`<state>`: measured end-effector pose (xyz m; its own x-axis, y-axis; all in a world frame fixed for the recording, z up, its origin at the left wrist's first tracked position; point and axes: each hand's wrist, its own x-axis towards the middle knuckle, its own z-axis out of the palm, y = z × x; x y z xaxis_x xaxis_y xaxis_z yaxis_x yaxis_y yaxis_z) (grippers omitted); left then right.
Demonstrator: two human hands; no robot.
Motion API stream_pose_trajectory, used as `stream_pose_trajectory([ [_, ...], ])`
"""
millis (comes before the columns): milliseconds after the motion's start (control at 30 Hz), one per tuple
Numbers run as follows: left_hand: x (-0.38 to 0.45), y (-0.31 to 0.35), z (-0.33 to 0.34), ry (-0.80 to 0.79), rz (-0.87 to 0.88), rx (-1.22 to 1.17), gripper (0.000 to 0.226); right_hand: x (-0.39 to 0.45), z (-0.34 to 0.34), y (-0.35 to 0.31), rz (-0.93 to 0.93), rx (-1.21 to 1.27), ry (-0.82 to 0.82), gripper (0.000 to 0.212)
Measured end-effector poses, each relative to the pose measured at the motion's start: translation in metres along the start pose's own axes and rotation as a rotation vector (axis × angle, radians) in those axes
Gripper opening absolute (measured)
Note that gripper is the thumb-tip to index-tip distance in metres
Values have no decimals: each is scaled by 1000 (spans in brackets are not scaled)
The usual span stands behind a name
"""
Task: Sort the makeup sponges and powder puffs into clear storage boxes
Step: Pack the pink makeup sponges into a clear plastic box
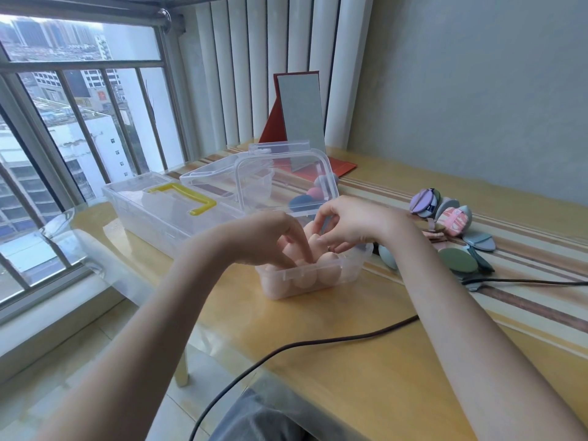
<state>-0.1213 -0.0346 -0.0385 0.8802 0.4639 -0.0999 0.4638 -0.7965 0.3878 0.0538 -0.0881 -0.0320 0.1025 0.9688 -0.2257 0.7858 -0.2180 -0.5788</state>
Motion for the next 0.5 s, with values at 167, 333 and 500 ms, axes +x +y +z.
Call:
stream_pose_trajectory([
  [167,13,5,13,170,-16,73,17,-1,1,-1,-31,1,-40,10],
  [333,12,5,13,142,-27,74,18,-1,0,1,-36,-11,-70,15],
  [500,3,2,3,164,51,-83,27,3,0,3,6,-8,3,22],
])
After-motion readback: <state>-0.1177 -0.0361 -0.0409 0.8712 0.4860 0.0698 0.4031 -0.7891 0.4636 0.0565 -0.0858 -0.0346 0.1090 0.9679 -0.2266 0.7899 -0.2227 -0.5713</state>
